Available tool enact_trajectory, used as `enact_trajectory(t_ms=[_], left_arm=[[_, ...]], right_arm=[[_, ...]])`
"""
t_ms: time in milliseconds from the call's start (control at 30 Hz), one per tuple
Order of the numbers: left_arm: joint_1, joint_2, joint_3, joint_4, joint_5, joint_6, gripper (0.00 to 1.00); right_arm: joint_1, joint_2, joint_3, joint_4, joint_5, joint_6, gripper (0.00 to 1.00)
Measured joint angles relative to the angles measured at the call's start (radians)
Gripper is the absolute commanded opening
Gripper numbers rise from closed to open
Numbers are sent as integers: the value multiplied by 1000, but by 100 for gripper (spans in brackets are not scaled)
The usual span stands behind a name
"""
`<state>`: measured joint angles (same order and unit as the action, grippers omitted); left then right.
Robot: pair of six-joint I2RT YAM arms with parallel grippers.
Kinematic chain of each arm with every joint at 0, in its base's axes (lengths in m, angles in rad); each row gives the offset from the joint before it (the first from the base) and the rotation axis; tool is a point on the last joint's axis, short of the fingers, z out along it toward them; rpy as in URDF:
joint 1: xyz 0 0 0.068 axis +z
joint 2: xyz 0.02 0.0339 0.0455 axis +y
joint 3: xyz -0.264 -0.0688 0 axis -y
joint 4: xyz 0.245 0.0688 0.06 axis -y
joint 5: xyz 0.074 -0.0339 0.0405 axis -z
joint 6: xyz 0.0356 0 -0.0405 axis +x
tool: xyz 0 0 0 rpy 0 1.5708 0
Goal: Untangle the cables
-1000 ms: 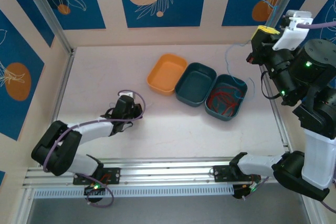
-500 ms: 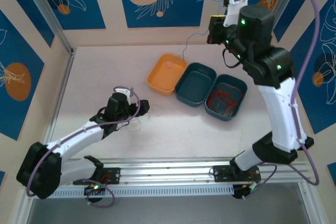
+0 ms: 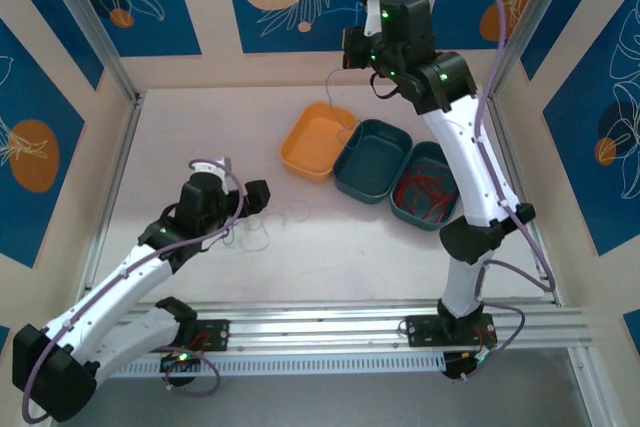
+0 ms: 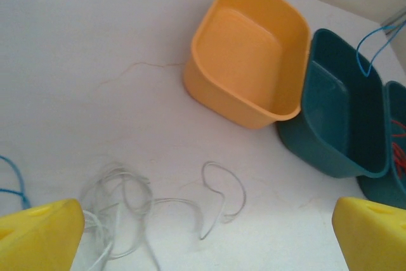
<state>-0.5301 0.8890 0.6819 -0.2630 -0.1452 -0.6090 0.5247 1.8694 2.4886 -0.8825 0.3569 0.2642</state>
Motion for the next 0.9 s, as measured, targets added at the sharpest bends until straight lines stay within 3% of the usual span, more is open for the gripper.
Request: enact_trajectory(t_ms=[633, 900], left_arm=[[0, -23, 0, -143, -244, 58, 100], [0, -36, 0, -179, -312, 61, 100]], right_arm=[[-12, 146, 56, -62, -47, 62, 0], [-23, 175, -27, -70, -93, 109, 0]])
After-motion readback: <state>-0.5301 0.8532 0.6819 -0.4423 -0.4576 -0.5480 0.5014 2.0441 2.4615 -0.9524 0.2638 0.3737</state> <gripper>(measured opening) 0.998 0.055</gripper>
